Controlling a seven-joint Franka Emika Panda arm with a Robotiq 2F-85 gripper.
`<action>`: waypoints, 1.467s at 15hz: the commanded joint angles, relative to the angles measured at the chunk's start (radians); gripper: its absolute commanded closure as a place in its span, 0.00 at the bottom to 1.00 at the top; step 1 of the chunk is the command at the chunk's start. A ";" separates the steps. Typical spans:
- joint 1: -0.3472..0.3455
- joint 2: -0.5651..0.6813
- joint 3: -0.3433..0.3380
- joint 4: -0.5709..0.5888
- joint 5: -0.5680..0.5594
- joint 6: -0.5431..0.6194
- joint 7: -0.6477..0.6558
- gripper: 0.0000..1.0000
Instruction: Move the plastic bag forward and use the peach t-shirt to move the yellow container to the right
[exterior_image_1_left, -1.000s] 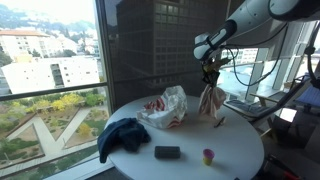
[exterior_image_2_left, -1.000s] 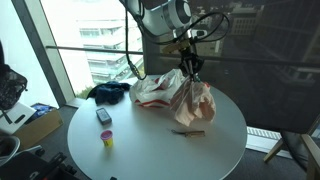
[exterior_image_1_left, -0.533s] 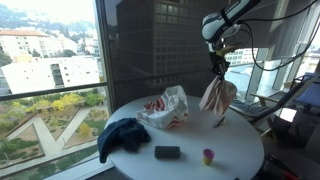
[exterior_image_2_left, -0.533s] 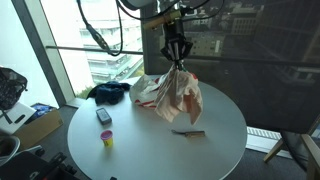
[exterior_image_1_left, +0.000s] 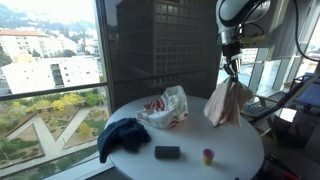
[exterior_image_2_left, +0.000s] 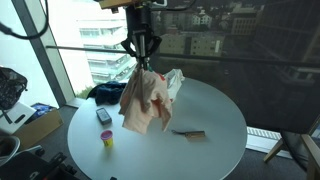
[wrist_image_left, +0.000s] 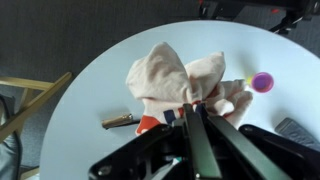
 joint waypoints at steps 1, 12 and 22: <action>0.058 -0.181 0.025 -0.228 0.076 0.043 -0.089 0.98; 0.200 -0.213 0.147 -0.458 0.127 0.440 0.006 0.96; 0.239 -0.193 0.180 -0.527 0.128 0.535 0.003 0.93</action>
